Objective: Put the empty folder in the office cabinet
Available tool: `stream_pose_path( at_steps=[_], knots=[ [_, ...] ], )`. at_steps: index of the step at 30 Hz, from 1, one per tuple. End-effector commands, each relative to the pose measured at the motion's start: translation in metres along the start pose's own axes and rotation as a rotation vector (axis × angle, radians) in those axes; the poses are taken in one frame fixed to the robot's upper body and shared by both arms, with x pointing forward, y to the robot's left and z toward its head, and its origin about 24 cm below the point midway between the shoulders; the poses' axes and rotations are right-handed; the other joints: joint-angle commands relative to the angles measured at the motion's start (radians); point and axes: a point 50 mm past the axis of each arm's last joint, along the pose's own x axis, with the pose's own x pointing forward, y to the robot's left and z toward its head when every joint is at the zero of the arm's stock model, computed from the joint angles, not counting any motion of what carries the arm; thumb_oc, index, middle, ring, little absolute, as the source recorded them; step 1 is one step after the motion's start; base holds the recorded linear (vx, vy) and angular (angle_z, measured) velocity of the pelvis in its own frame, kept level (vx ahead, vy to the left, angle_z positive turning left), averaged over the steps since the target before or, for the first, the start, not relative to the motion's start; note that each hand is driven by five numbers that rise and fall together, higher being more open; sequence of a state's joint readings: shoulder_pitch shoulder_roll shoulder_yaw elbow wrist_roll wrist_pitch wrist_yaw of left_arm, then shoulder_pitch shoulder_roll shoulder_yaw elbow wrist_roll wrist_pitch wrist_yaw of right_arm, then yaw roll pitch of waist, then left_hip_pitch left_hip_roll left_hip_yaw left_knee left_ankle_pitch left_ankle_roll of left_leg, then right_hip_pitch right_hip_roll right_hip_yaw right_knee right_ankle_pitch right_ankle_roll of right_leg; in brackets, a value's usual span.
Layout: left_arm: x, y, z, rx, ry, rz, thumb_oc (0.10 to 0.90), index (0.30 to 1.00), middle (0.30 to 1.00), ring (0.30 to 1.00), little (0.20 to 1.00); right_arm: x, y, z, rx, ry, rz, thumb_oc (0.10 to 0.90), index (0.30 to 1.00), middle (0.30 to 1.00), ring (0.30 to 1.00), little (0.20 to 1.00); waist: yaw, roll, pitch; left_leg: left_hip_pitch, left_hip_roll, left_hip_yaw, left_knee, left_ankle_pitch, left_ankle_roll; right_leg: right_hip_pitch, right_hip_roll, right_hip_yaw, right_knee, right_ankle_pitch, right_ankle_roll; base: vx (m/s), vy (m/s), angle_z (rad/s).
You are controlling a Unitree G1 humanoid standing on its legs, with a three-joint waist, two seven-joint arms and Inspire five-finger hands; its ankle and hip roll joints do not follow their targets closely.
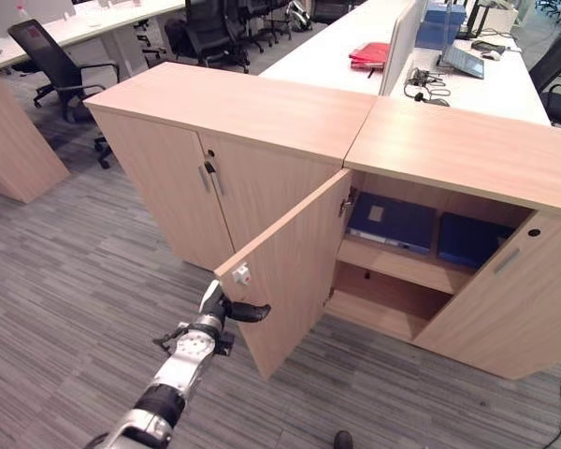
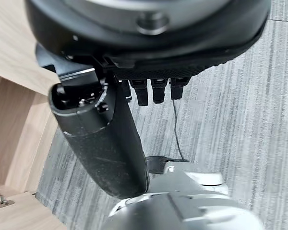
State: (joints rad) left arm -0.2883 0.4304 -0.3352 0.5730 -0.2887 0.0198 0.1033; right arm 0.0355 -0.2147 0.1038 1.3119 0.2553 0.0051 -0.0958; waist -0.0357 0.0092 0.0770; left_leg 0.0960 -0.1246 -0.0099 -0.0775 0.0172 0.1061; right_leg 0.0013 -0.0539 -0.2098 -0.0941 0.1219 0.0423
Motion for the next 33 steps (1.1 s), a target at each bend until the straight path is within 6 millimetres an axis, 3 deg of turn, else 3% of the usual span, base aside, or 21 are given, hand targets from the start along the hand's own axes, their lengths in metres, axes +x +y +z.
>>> stream_pose_path(
  at_steps=[1, 4, 6, 8, 11, 14, 17, 23, 28, 33],
  knots=[
    [0.004, -0.034, 0.134, 0.046, -0.538, -0.195, 0.800, 0.900, 0.900, 0.900, 0.900, -0.001, -0.013, -0.013, -0.045, 0.052, -0.027, 0.800, 0.900, 0.900, 0.900, 0.900, -0.013, -0.019, -0.038, -0.033, 0.068, -0.012, -0.010, -0.069, -0.103, 0.075, -0.023, 0.015, 0.007, -0.119, 0.073, -0.01, 0.003, -0.08],
    [-0.014, -0.064, 0.146, 0.037, -0.624, -0.374, 0.800, 0.900, 0.900, 0.900, 0.900, 0.000, -0.012, -0.013, -0.056, 0.061, -0.021, 0.800, 0.900, 0.900, 0.900, 0.900, -0.012, -0.018, -0.035, -0.029, 0.068, -0.013, -0.010, -0.074, -0.101, 0.078, -0.022, 0.014, 0.007, -0.122, 0.073, 0.00, 0.004, 0.02],
    [-0.035, -0.102, 0.144, -0.019, -0.646, -0.590, 0.800, 0.900, 0.900, 0.900, 0.900, 0.000, -0.007, -0.009, -0.074, 0.065, -0.007, 0.800, 0.900, 0.900, 0.900, 0.900, -0.012, -0.016, -0.031, -0.027, 0.067, -0.014, -0.010, -0.080, -0.097, 0.081, -0.022, 0.015, 0.007, -0.122, 0.072, 0.00, 0.000, 0.00],
    [-0.040, -0.109, 0.141, -0.053, -0.640, -0.639, 0.800, 0.900, 0.900, 0.900, 0.900, 0.000, -0.005, -0.009, -0.078, 0.065, -0.003, 0.800, 0.900, 0.900, 0.900, 0.900, -0.011, -0.016, -0.029, -0.027, 0.067, -0.014, -0.010, -0.081, -0.096, 0.080, -0.022, 0.017, 0.007, -0.122, 0.072, 0.00, 0.000, 0.00],
    [-0.057, -0.141, 0.125, -0.169, -0.556, -0.846, 0.800, 0.900, 0.900, 0.900, 0.900, 0.001, 0.004, 0.000, -0.107, 0.045, 0.019, 0.800, 0.900, 0.900, 0.900, 0.900, -0.012, -0.012, -0.020, -0.029, 0.064, -0.015, -0.010, -0.082, -0.091, 0.077, -0.022, 0.020, 0.007, -0.117, 0.072, 0.00, 0.000, 0.00],
    [-0.071, -0.165, 0.109, -0.366, -0.427, -1.020, 0.800, 0.900, 0.900, 0.900, 0.900, 0.001, 0.013, 0.004, -0.156, 0.036, 0.046, 0.800, 0.900, 0.900, 0.900, 0.900, -0.018, -0.013, -0.012, -0.032, 0.062, -0.011, -0.010, -0.084, -0.088, 0.072, -0.023, 0.029, 0.007, -0.112, 0.072, 0.00, 0.000, 0.00],
    [-0.082, -0.184, 0.101, -0.445, -0.326, -1.159, 0.800, 0.900, 0.900, 0.900, 0.900, 0.001, 0.017, 0.008, -0.202, 0.026, 0.061, 0.800, 0.900, 0.900, 0.900, 0.900, -0.024, -0.015, -0.005, -0.034, 0.059, -0.011, -0.010, -0.086, -0.086, 0.068, -0.024, 0.036, 0.009, -0.105, 0.072, -0.03, 0.018, -0.01],
    [-0.102, -0.205, 0.117, -0.430, -0.328, -1.353, 0.800, 0.900, 0.900, 0.900, 0.900, 0.000, 0.022, 0.009, -0.314, 0.030, 0.078, 0.800, 0.900, 0.900, 0.900, 0.900, -0.041, -0.016, -0.005, -0.032, 0.055, -0.002, -0.010, -0.094, -0.082, 0.061, -0.030, 0.045, 0.011, -0.097, 0.075, -0.02, 0.028, -0.03],
    [-0.100, -0.208, 0.124, -0.468, -0.349, -1.341, 0.800, 0.900, 0.900, 0.900, 0.900, 0.001, 0.019, 0.012, -0.373, 0.008, 0.071, 0.800, 0.900, 0.900, 0.900, 0.900, -0.054, -0.022, -0.004, -0.031, 0.052, 0.005, -0.010, -0.098, -0.078, 0.056, -0.034, 0.055, 0.016, -0.093, 0.077, -0.01, 0.029, -0.11],
    [-0.101, -0.216, 0.131, -0.371, -0.367, -1.380, 0.800, 0.900, 0.900, 0.900, 0.900, 0.001, 0.015, 0.013, -0.330, 0.007, 0.068, 0.800, 0.900, 0.900, 0.900, 0.900, -0.057, -0.025, -0.007, -0.035, 0.050, 0.011, -0.010, -0.100, -0.076, 0.048, -0.035, 0.061, 0.018, -0.095, 0.080, 0.00, 0.009, -0.08]
  ],
)
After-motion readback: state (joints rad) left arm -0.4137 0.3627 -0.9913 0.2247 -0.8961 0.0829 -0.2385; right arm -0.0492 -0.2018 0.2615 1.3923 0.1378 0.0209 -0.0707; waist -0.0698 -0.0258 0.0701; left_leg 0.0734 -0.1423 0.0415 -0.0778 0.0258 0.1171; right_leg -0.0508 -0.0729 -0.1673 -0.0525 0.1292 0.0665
